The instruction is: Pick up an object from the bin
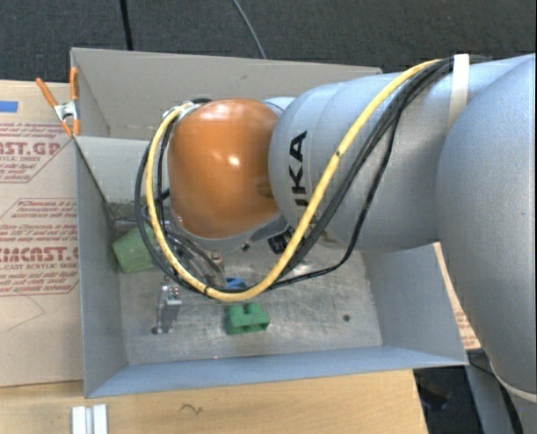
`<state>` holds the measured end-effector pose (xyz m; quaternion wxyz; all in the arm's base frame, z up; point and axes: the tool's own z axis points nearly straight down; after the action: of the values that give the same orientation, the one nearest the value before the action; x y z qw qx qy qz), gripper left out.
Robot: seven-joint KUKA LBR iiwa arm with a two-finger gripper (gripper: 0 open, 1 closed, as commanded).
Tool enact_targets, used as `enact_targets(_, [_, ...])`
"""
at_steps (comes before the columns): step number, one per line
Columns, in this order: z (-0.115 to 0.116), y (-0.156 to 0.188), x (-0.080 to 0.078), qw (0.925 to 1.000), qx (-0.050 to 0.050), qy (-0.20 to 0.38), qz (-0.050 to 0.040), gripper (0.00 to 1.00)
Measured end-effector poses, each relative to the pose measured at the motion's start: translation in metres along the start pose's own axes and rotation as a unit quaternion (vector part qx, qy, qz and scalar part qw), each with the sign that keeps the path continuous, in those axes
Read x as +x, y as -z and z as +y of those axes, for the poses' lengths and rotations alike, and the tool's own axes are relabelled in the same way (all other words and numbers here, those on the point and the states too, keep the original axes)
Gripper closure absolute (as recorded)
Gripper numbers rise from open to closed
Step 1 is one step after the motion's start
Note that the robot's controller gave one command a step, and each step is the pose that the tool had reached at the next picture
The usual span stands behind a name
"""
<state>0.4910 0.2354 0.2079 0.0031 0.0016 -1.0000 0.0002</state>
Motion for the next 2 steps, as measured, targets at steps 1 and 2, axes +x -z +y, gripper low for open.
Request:
enact_targets(1, [-0.075,-0.137,-0.046,0.9998,-0.002,0.016,-0.0085,0.00])
enact_targets(2, [-0.119,-0.135,-0.015,1.0000,-0.003,-0.002,-0.0086,0.00])
